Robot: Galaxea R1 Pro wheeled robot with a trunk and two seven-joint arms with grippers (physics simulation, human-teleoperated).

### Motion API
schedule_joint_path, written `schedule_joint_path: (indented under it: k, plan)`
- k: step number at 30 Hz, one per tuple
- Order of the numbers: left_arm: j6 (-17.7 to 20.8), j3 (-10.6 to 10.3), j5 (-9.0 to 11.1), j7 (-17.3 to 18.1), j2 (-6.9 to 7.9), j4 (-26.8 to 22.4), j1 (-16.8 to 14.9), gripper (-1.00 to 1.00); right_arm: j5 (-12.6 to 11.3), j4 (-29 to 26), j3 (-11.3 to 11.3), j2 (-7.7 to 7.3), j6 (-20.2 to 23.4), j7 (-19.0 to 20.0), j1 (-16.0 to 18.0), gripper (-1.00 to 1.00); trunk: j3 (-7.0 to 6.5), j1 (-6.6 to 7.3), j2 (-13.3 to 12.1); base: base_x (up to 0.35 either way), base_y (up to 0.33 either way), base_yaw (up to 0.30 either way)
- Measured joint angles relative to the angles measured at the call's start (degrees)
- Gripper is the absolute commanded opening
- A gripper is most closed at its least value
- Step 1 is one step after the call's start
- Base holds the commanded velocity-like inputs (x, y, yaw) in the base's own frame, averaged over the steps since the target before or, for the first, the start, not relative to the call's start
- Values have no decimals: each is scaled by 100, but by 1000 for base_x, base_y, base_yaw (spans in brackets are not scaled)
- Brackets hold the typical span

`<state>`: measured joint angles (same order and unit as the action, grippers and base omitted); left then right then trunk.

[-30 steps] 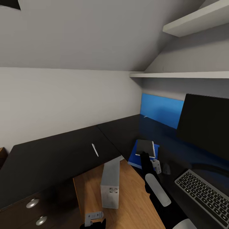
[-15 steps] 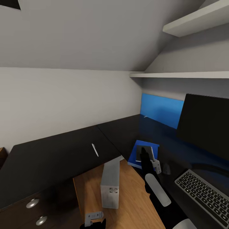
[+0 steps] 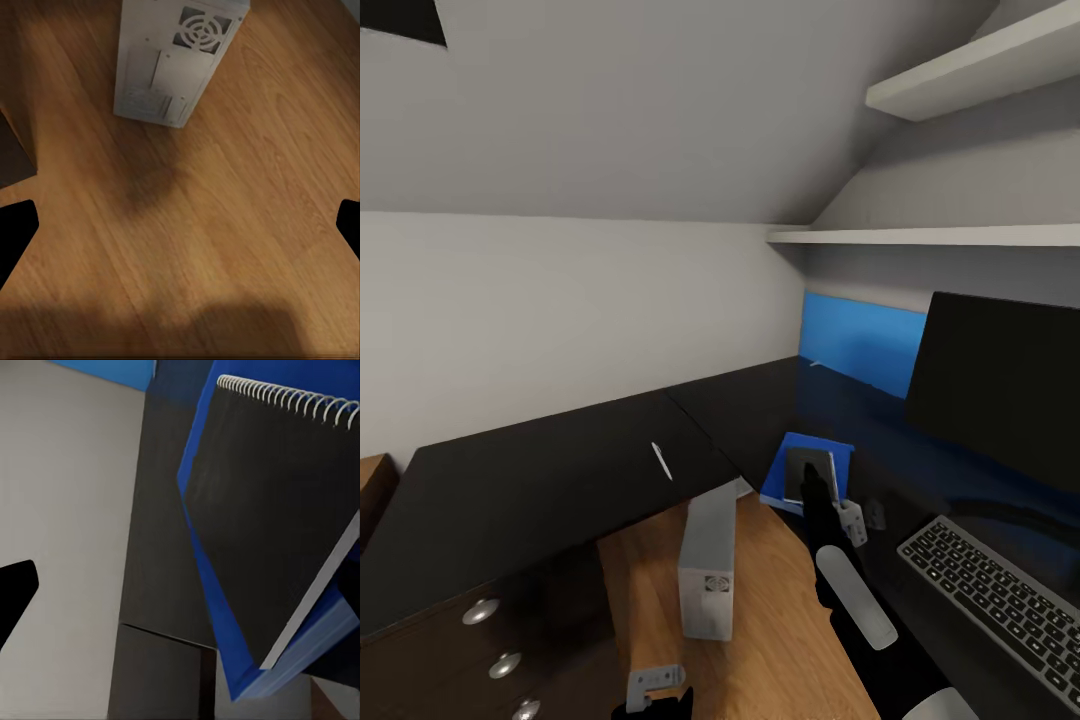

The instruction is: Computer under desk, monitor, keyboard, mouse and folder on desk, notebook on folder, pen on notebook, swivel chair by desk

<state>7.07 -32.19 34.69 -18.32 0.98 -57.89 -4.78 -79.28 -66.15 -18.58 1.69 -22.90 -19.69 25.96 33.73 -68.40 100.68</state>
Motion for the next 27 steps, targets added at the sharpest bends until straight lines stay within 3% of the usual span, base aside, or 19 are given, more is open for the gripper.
schedule_joint_path:
  k: [11,15,16,20,23,27]
  plan:
    - [0,8,4,-8,2,8,0,100,-6,-2,-35,8,5,6,0,100,0,1,0,-9,0,0]
    - [2,15,9,-13,7,10,0,100,10,-20,-185,15,-7,-7,0,100,-17,22,-39,0,0,0]
    - [6,16,13,-16,6,15,0,100,97,-48,-503,17,-29,-23,-1,100,-35,44,-79,0,0,0]
    - [6,17,16,-17,6,17,1,100,337,-147,-875,17,-46,-34,-1,100,-107,132,-239,0,0,0]
    - [-4,17,17,-24,7,22,0,100,818,-360,-1297,19,-45,-45,-1,100,-161,198,-359,0,0,0]
    - [-4,25,18,-26,8,44,1,100,1270,-443,-1701,18,-40,-73,-2,100,-233,286,-520,0,0,0]
